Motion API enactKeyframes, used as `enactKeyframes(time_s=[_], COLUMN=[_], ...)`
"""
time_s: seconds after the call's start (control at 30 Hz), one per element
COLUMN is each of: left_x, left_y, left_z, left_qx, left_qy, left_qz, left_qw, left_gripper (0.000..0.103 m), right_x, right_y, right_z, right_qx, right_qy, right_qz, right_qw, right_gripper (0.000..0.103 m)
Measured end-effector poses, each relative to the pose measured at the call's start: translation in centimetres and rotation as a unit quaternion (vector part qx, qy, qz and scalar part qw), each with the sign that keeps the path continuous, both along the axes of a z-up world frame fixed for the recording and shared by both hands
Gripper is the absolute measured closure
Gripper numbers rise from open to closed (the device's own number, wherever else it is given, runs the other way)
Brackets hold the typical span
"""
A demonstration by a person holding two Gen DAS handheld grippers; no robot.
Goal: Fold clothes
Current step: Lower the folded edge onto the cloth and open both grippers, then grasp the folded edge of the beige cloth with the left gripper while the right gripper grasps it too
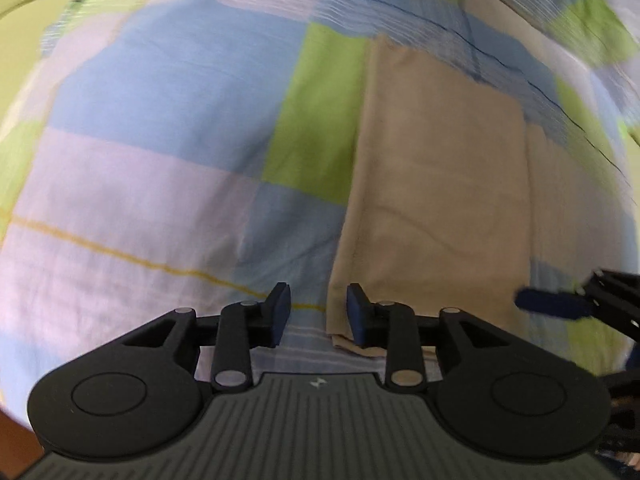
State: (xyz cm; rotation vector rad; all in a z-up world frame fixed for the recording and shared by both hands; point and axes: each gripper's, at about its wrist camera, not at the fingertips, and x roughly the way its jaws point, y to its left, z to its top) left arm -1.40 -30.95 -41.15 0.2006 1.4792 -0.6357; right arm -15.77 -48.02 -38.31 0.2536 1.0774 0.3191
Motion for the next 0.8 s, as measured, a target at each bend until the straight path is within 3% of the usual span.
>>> enactKeyframes(time_s=[0.1,0.13,0.17,0.27,0.47,0.7,0.73,0.8], left_x=[1.0,1.3,1.6,2.2,2.8,3.6,3.7,3.7], left_y=[0.9,1.2,1.4,2.0,3.6,4.3,4.3,4.0], left_z=[-0.9,-1.1,-1.2,-1.5,-1.7,-2.9,-2.8,-2.5], left_qx=[-0.040,-0.054,-0.061,-0.084,-0.116,-0.139,-0.141,-0.139], left_qy=[0.032,0.044,0.051,0.072,0.106,0.145,0.146,0.138], left_qz=[-0.042,-0.053,-0.057,-0.066,-0.056,-0.033,-0.034,-0.042], left_qw=[0.9978,0.9962,0.9952,0.9917,0.9861,0.9791,0.9786,0.9798], left_gripper=[0.071,0.080,0.097,0.099,0.100,0.099,0.099,0.101], right_x=[0.4,0.2,0.2,-0.1,0.1,0.7,0.7,0.9], right_y=[2.5,2.9,4.1,6.9,11.4,13.0,13.2,13.3], right_z=[-0.1,0.0,-0.1,-0.1,-0.4,-1.8,-2.0,-2.0], right_qx=[-0.025,-0.033,-0.055,-0.110,-0.223,-0.269,-0.273,-0.267], right_qy=[-0.009,-0.012,-0.019,-0.039,-0.070,-0.077,-0.077,-0.072], right_qz=[-0.048,-0.053,-0.057,-0.054,0.006,0.050,0.055,0.060], right_qw=[0.998,0.998,0.997,0.992,0.972,0.959,0.957,0.959], right_gripper=[0.062,0.062,0.062,0.062,0.065,0.068,0.071,0.092])
